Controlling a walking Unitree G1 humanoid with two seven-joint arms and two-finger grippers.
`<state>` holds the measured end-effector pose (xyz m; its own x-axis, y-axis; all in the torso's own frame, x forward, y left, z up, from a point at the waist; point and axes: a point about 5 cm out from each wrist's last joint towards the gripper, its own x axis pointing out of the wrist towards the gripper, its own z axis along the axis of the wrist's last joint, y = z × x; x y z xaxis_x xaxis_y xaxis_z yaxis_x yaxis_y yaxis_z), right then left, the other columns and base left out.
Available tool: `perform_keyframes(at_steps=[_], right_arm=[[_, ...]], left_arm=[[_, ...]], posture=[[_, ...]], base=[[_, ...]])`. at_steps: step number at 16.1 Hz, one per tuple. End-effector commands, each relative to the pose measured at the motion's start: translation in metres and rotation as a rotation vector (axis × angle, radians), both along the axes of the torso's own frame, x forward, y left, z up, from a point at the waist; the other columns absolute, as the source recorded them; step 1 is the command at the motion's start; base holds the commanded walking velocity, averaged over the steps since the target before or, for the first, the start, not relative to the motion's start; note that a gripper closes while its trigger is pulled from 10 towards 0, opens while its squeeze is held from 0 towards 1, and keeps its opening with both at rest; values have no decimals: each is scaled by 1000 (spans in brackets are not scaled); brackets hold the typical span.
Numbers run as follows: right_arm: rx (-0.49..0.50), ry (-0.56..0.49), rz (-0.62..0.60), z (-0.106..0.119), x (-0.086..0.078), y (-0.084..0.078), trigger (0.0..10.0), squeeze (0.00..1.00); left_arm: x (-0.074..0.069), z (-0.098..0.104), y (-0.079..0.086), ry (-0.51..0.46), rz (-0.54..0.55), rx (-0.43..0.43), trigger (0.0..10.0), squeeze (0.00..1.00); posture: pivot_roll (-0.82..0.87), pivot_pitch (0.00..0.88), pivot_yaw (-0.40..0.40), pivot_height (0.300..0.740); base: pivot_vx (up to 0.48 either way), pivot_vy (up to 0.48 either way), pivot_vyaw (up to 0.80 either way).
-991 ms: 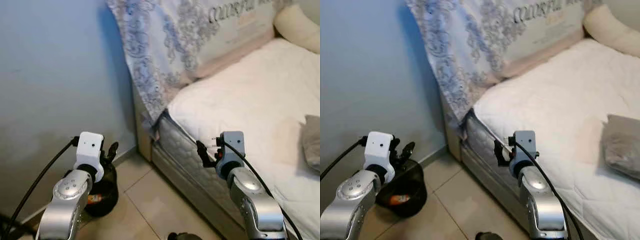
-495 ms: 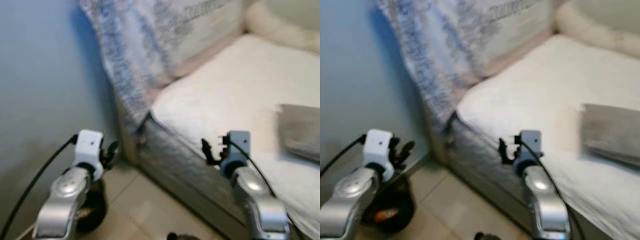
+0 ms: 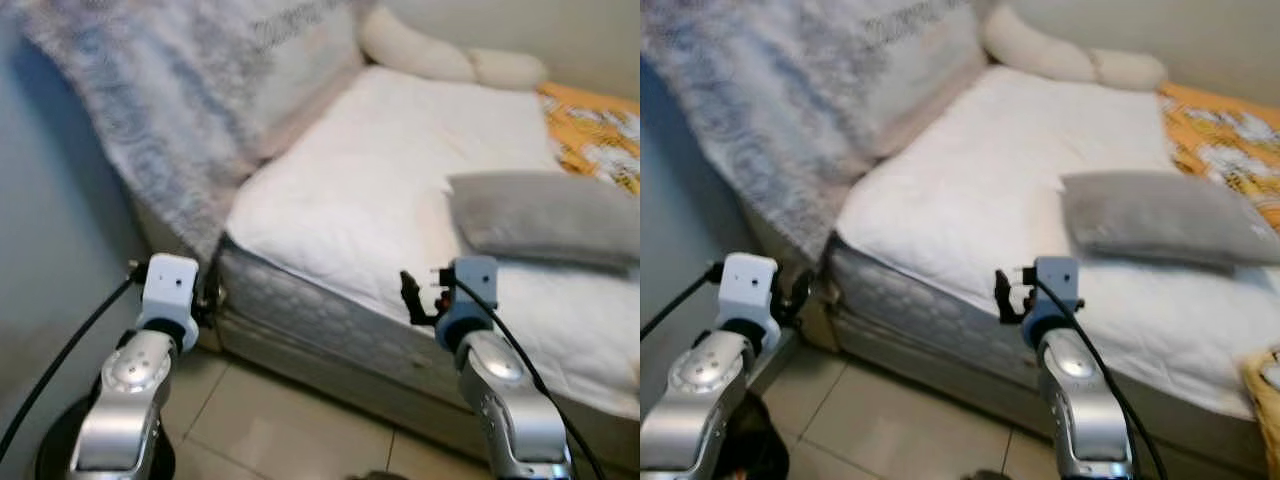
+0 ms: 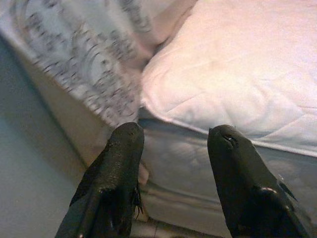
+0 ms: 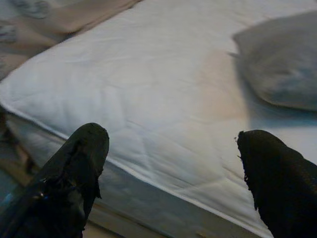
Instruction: Clean up the room
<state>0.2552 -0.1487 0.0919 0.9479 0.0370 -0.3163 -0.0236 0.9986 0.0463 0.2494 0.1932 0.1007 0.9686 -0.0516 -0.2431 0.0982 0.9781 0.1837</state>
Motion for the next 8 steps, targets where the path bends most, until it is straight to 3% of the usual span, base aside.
perform_keyframes(at_steps=[1,4,7,8], right_arm=[[-23,-5,-26,0,0,-8,10000,1000],[-42,-13,-30,0,-1,-8,10000,1000],[-52,-17,-37,0,-1,-9,10000,1000],[-53,-24,-34,0,0,-9,10000,1000]], left_arm=[[4,3,-5,-20,-16,3,10000,0],[4,2,-5,-31,-29,-33,10000,0],[4,2,-5,-50,-24,-52,10000,0],[4,3,-5,-56,-18,-54,10000,0]], posture=[[-43,0,-3,740],[-53,0,2,740],[-52,0,2,740],[-51,0,2,740]], base=[[0,0,-694],[0,0,-696],[290,0,-600],[356,0,0]])
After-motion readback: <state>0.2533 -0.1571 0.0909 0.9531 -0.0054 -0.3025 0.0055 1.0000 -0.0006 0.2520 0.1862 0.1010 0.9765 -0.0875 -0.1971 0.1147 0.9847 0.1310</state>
